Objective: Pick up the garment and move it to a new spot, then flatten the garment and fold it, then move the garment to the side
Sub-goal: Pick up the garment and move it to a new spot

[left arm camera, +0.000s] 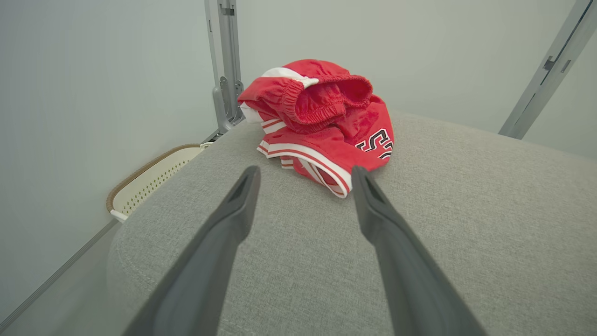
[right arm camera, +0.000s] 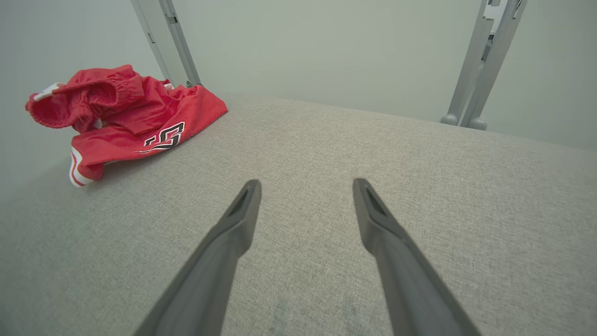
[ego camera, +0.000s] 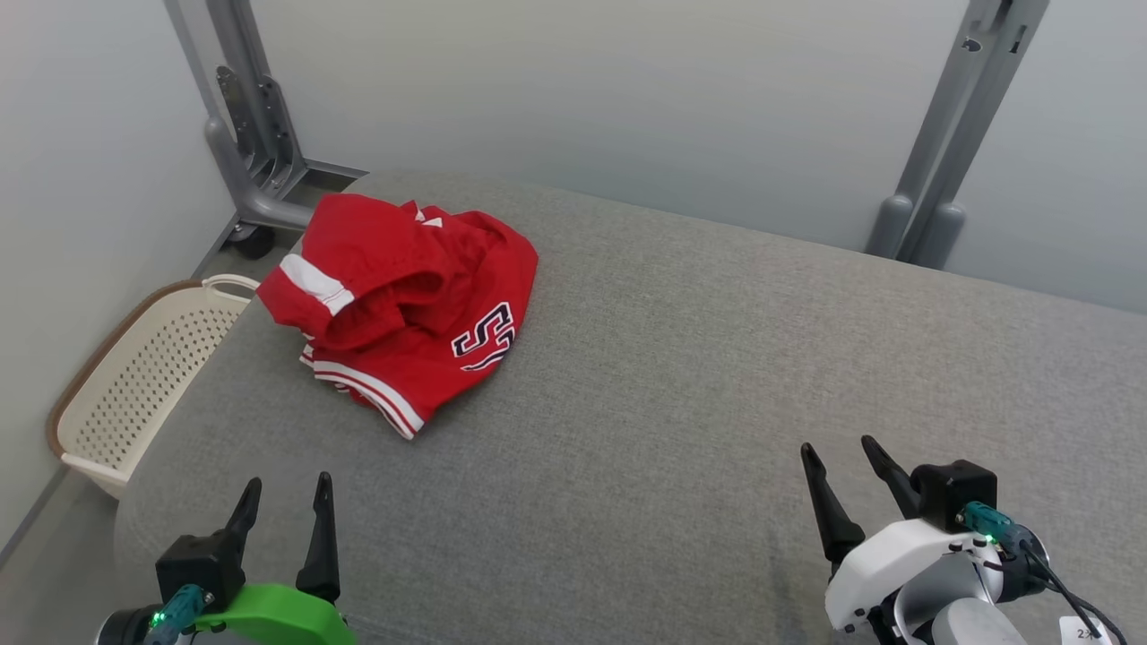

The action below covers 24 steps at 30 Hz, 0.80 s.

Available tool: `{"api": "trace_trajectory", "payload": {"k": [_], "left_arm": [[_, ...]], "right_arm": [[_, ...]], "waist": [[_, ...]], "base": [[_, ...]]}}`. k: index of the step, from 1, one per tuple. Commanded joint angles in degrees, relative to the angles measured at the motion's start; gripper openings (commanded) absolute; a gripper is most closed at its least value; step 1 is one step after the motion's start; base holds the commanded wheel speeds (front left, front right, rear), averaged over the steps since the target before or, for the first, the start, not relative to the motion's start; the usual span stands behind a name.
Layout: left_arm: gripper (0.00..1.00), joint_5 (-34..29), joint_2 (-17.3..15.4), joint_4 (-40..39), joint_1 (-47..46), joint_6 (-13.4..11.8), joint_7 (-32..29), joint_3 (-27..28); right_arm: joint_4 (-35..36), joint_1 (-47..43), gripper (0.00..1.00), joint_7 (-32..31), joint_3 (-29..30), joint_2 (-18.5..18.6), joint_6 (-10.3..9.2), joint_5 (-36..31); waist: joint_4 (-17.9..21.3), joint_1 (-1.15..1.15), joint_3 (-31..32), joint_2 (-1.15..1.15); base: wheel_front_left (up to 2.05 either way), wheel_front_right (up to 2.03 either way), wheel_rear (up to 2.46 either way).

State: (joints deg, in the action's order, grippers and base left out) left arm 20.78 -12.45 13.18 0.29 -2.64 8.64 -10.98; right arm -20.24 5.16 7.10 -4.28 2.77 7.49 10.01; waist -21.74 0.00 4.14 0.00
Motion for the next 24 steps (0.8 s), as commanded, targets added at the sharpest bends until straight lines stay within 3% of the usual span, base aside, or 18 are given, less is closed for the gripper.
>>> {"api": "trace_trajectory", "payload": {"k": [1, 8, 12, 16, 19, 24], "left_arm": [[1.00, 0.00, -0.42, -0.17, 0.65, -0.19, -0.16, 0.06], [1.00, 0.15, -0.81, 0.23, -0.13, 0.46, -0.60, -0.79], [1.00, 0.49, -2.20, 1.27, -3.47, 3.02, -2.29, -1.82], [1.00, 1.06, -3.25, 3.51, -8.14, 4.33, -6.34, -2.19], [1.00, 1.74, -4.26, 6.80, -14.48, 5.26, -12.97, -2.77], [1.00, 3.24, -4.49, 12.61, -25.71, 4.64, -22.95, -2.29]], "right_arm": [[-0.18, 0.33, 1.00, 0.22, 0.03, 0.22, 0.00, 0.31], [-0.59, 0.71, 1.00, 0.26, -0.29, 0.22, 0.00, 0.14], [-0.46, 0.83, 1.00, -0.29, -1.03, 0.23, 0.00, 0.30], [0.31, 0.99, 1.00, -0.95, -1.08, 0.23, 0.00, -0.64], [1.39, 0.90, 1.00, -2.03, -1.19, 0.23, 0.00, -1.65], [3.97, 1.70, 1.00, -4.68, -2.21, 0.25, 0.00, -3.59]], "waist": [[-1.20, 0.00, -0.06, 0.00], [-1.98, 0.00, 0.03, 0.00], [-1.42, 0.00, -0.03, 0.00], [-0.70, 0.00, -0.63, 0.00], [0.31, 0.00, -1.68, 0.00], [3.20, 0.00, -5.45, 0.00]], "base": [[0.00, 0.00, 0.00], [0.00, 0.00, 0.00], [0.00, 0.00, 0.00], [0.00, 0.00, 0.00], [0.00, 0.00, 0.00], [0.00, 0.00, 0.00]]}}
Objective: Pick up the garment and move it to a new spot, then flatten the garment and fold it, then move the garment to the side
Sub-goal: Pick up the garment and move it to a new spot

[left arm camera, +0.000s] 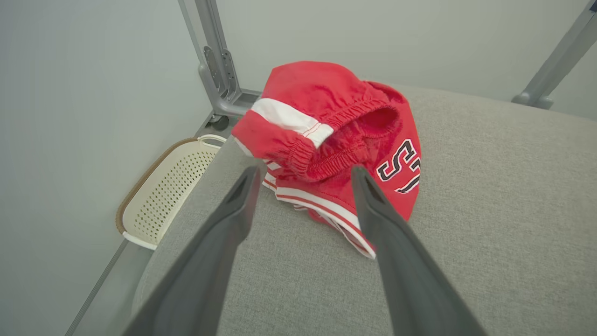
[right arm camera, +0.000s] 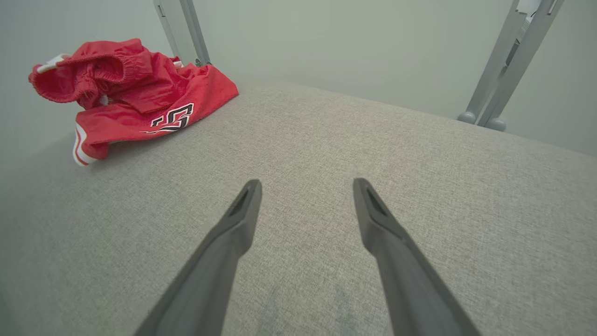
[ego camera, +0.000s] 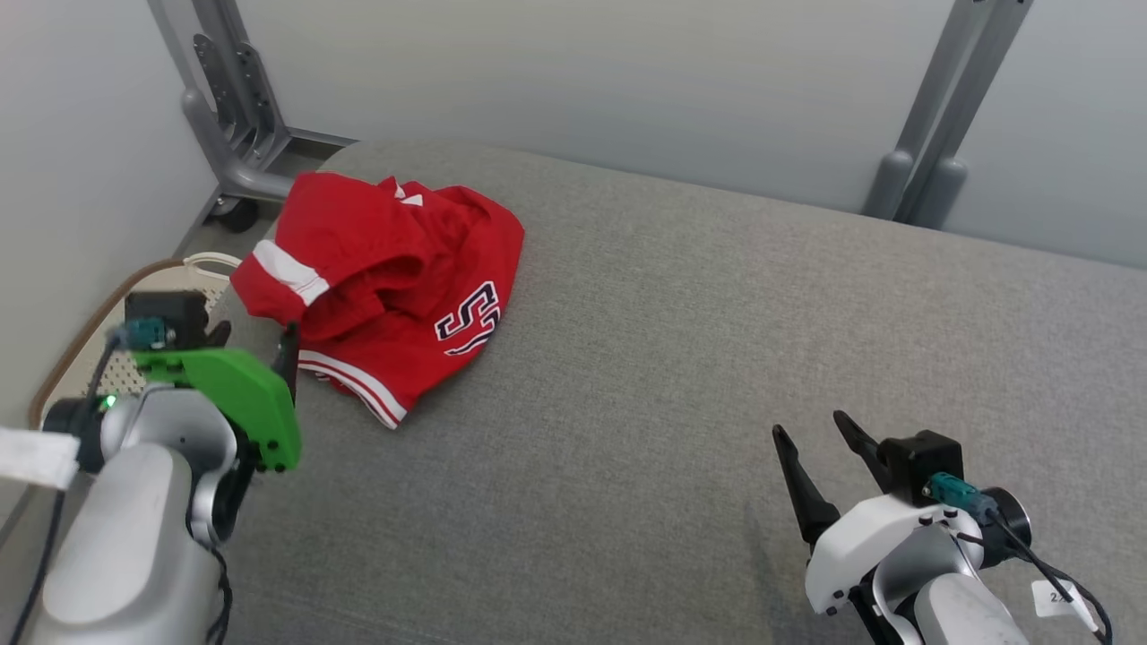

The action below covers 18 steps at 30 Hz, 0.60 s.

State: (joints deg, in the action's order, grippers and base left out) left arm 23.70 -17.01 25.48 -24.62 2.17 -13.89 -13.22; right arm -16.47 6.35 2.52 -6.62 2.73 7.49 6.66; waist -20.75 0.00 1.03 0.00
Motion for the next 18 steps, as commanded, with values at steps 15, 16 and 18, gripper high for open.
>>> {"api": "trace_trajectory", "payload": {"k": [15, 16, 18], "left_arm": [[1.00, -0.33, -3.76, 11.91, -19.30, -4.28, -14.91, 0.48], [1.00, -0.78, -4.36, 12.61, -19.58, -4.60, -15.10, 0.31], [1.00, -1.00, -5.10, 13.87, -19.87, -5.44, -15.75, 0.51]], "right_arm": [[8.04, 2.91, 1.00, -6.59, -5.33, 3.18, 0.00, -1.84], [8.49, 2.99, 1.00, -6.82, -5.58, 3.36, 0.00, -1.75], [9.26, 3.16, 1.00, -7.27, -5.92, 3.65, 0.00, -1.74]], "waist": [[12.31, 0.00, -12.61, 0.00], [12.86, 0.00, -13.20, 0.00], [13.74, 0.00, -14.36, 0.00]], "base": [[0.00, 0.00, 0.00], [0.00, 0.00, 0.00], [0.00, 0.00, 0.00]]}}
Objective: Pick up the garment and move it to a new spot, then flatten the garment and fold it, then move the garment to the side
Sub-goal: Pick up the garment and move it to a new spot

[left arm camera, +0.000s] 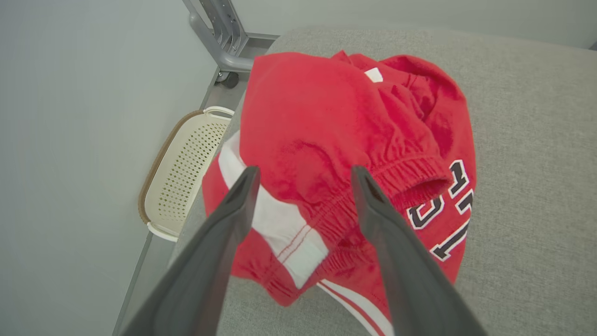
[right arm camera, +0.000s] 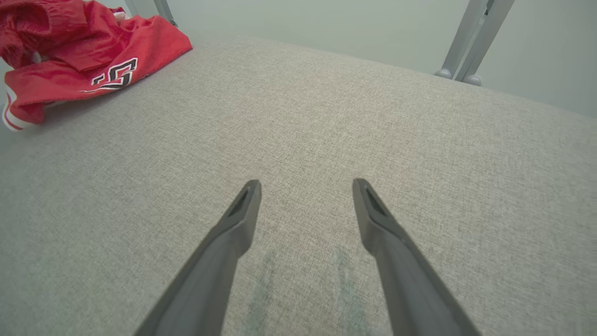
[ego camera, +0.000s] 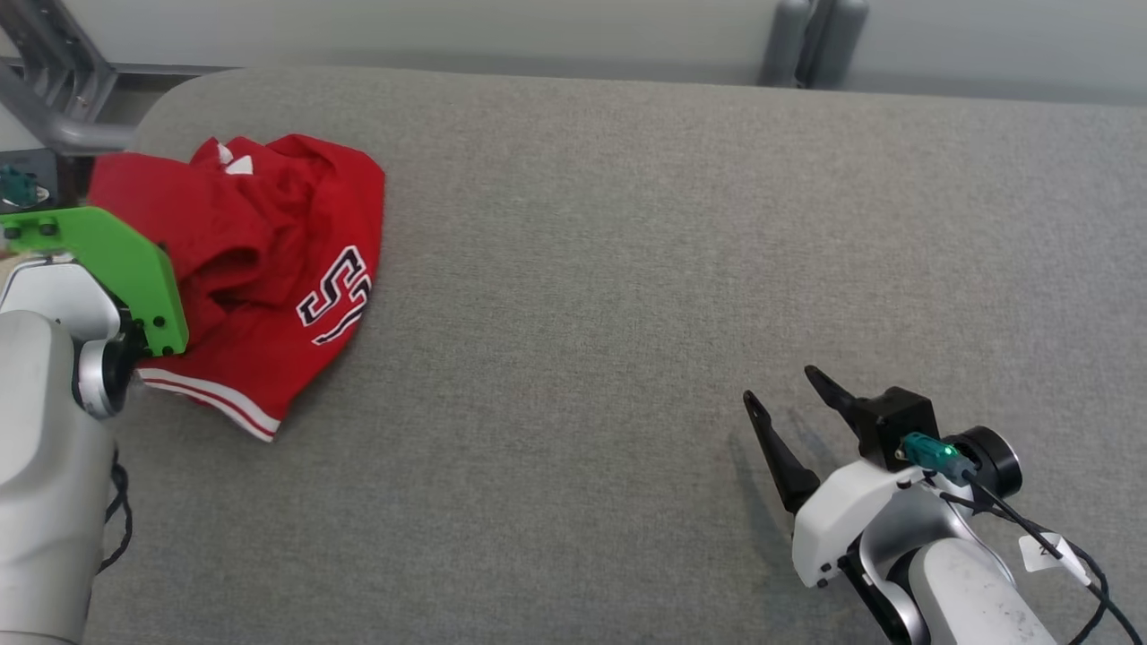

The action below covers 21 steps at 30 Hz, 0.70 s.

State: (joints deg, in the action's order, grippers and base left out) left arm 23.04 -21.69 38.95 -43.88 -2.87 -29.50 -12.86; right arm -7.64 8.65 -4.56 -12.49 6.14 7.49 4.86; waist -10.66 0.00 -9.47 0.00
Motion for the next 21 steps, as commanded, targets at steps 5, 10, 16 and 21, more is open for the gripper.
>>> {"api": "trace_trajectory", "payload": {"k": [5, 10, 16, 21], "left_arm": [[1.00, 0.51, -1.93, 3.98, -1.36, -2.00, -2.23, 1.18], [1.00, 0.87, -2.08, 5.79, -1.25, -2.38, -1.42, 1.35], [0.00, 0.76, -1.15, 7.56, -1.85, -2.08, 1.90, 1.03], [0.00, 0.01, -1.19, 8.20, -3.21, -2.01, 4.40, 0.42]], "right_arm": [[2.27, 1.06, 1.00, -0.81, 0.28, 0.77, 0.00, -0.28], [3.60, 1.46, 1.00, -1.30, 0.91, 1.42, 0.00, -0.47], [3.84, 1.90, 1.00, -1.56, 1.62, 1.13, 0.00, -0.65], [3.00, 1.86, 1.00, -1.08, 1.50, 0.87, 0.00, -0.41]], "waist": [[5.15, 0.00, -6.53, 0.00], [5.33, 0.00, -8.79, 0.00], [4.83, 0.00, -9.26, 0.00], [4.14, 0.00, -8.11, 0.00]], "base": [[0.00, 0.00, 0.00], [0.00, 0.00, 0.00], [0.00, 0.00, 0.00], [0.00, 0.00, 0.00]]}}
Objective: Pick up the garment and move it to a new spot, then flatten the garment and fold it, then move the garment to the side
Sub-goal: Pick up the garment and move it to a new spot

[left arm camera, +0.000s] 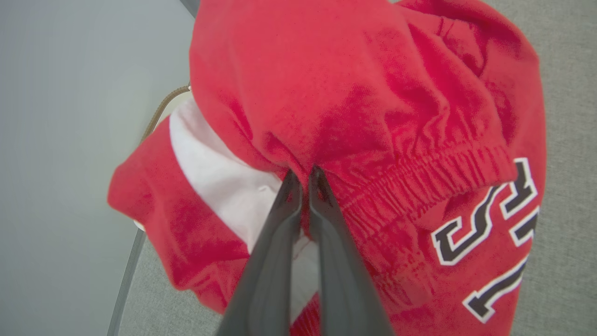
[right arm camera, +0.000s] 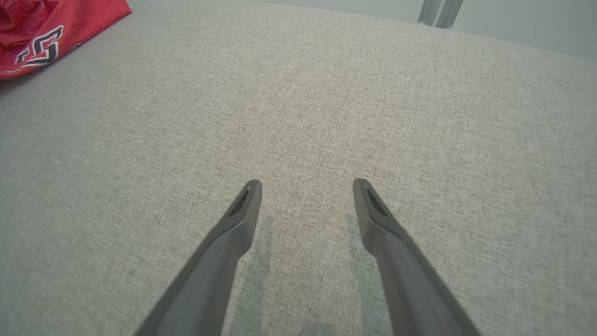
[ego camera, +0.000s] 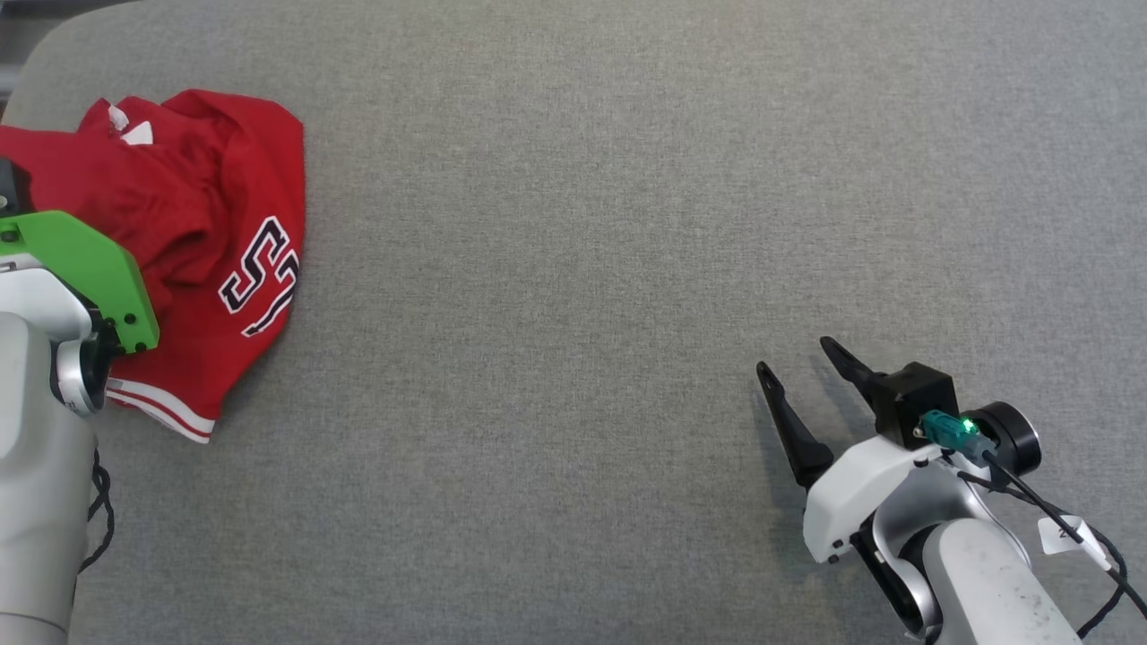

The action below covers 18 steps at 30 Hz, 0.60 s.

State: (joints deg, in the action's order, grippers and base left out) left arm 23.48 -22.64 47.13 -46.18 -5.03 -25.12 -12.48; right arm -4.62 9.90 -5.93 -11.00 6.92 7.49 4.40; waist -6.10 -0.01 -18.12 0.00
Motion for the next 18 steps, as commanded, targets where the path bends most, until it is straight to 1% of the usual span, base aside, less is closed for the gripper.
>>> {"api": "trace_trajectory", "payload": {"k": [1, 6, 11, 15, 18], "left_arm": [[0.00, -0.66, -0.30, 0.07, -1.24, 0.14, 0.71, -0.05], [0.00, -1.25, -0.60, -0.15, -2.60, 0.59, 4.34, -0.74], [0.00, -1.84, -0.68, -0.54, -4.61, 2.07, 7.56, -1.68], [0.00, -2.78, 0.58, -1.98, -6.90, 2.52, 8.84, -3.08], [0.00, -3.49, 1.95, -4.06, -8.29, 3.14, 9.49, -4.60]], "right_arm": [[-0.23, 0.62, 1.00, 0.53, -0.08, -0.14, 0.00, 0.14], [-2.29, -0.26, 1.00, 1.80, -0.20, -1.11, 0.00, 0.72], [-4.76, -1.67, 1.00, 3.55, 0.47, -2.09, 0.00, 1.44], [-6.34, -2.55, 1.00, 4.78, 1.71, -2.87, 0.00, 1.77], [-7.13, -3.12, 1.00, 5.46, 2.66, -3.27, 0.00, 1.71]], "waist": [[-0.57, 0.01, 0.98, 0.00], [-1.19, 0.01, 4.14, 0.00], [-0.86, 0.01, 8.45, 0.00], [0.92, 0.01, 11.89, 0.00], [3.04, 0.01, 13.93, 0.00]], "base": [[0.00, 0.00, 0.00], [0.00, 0.00, 0.00], [0.00, 0.00, 0.00], [0.00, 0.00, 0.00], [0.00, 0.00, 0.00]]}}
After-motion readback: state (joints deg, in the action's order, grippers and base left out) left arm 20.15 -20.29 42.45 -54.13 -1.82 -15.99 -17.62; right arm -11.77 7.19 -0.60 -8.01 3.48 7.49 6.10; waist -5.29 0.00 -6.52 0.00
